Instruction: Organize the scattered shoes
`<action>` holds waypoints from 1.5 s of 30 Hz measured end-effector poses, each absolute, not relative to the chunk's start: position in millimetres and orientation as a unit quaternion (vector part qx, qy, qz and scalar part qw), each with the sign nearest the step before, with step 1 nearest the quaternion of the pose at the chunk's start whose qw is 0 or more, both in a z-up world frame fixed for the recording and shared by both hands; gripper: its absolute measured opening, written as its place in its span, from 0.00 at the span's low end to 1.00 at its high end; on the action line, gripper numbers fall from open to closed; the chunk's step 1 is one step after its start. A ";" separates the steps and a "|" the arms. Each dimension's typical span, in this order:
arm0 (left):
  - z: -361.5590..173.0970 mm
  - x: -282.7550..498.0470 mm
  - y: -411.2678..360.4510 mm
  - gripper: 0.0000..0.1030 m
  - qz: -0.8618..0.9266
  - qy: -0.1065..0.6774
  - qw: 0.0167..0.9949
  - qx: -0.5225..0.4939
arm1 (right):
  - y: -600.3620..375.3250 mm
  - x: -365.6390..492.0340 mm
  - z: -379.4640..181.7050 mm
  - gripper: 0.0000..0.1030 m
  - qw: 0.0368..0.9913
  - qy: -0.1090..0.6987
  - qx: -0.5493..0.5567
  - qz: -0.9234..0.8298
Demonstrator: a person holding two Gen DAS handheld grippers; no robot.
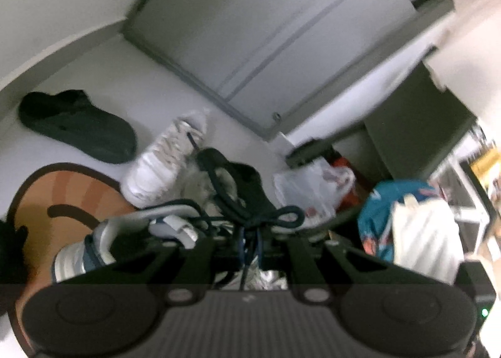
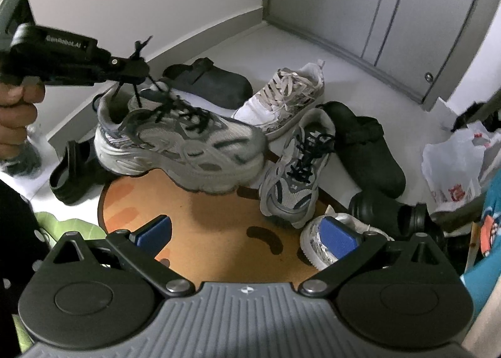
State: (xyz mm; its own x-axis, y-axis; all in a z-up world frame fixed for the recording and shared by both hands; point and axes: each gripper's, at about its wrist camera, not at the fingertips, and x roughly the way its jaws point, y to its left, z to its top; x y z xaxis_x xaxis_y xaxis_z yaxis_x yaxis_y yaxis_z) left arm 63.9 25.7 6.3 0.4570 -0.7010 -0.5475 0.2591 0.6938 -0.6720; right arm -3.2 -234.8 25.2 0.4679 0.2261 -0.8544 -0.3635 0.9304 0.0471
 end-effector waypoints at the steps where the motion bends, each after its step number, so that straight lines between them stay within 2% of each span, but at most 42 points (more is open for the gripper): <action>1: 7.7 62.4 23.0 0.07 -0.300 0.429 0.812 -0.256 | -232.5 -3.8 25.8 1.00 0.854 0.483 -0.073 0.177; 21: 14.0 44.3 13.7 0.07 -0.359 0.436 0.786 -0.252 | -209.5 31.4 -14.5 1.00 0.812 0.482 -0.122 0.304; 24: 15.6 41.9 19.1 0.07 -0.354 0.436 0.788 -0.254 | -205.4 51.9 -16.6 1.00 0.796 0.485 -0.108 0.344; 33: 15.1 40.1 34.7 0.07 -0.334 0.437 0.793 -0.261 | -172.5 83.4 -10.4 1.00 0.759 0.468 -0.155 0.426; 45: 6.1 47.0 51.3 0.07 -0.292 0.439 0.808 -0.264 | -149.8 77.4 -31.6 1.00 0.734 0.486 -0.127 0.458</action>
State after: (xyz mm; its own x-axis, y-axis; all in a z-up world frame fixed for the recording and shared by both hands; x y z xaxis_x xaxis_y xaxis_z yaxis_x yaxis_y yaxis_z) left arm 47.0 51.3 6.1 0.4436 -0.7033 -0.5555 0.2402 0.6904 -0.6823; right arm 77.4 -149.8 -31.6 0.1087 0.5474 -0.8298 -0.7952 0.5488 0.2579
